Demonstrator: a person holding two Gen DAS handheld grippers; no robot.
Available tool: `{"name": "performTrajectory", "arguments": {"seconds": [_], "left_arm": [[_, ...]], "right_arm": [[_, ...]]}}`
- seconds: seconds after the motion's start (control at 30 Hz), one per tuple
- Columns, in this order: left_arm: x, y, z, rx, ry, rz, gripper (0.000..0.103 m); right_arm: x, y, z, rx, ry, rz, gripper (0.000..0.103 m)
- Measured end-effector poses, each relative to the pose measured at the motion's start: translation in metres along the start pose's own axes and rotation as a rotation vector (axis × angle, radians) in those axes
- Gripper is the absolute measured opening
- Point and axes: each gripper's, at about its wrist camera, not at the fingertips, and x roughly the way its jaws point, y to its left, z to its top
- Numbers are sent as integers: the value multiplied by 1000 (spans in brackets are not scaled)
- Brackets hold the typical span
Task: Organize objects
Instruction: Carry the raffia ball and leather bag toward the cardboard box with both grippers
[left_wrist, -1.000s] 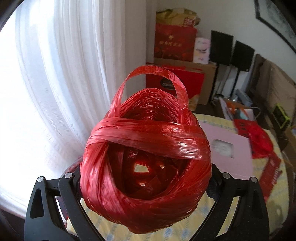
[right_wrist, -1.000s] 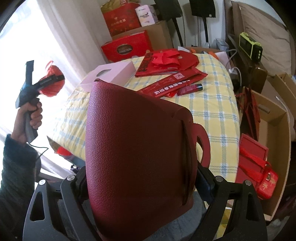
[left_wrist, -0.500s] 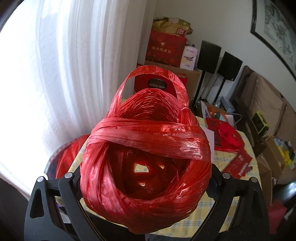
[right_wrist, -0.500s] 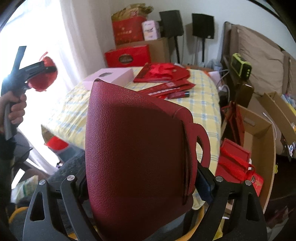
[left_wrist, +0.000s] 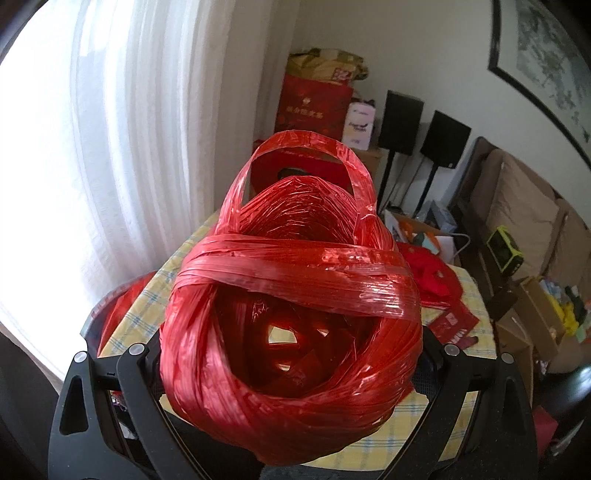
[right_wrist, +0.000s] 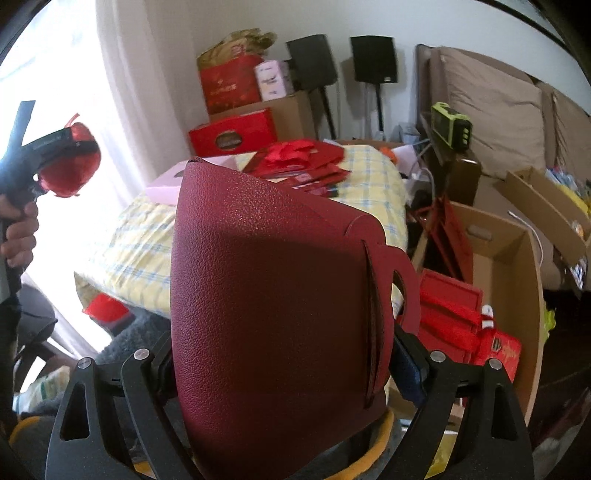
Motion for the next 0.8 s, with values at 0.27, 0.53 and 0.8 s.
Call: {"name": "performTrajectory", "arguments": {"seconds": [0.27, 0.53, 0.8], "left_arm": [[0, -25, -10, 18, 8, -25, 96], [-7, -42, -18, 39, 1, -43, 96], [-7, -49, -23, 49, 7, -59, 96]], "right_arm": [[-17, -19, 5, 51, -77, -12, 91], [-27, -24, 9, 49, -109, -34, 91], [-30, -23, 8, 34, -119, -43, 90]]}}
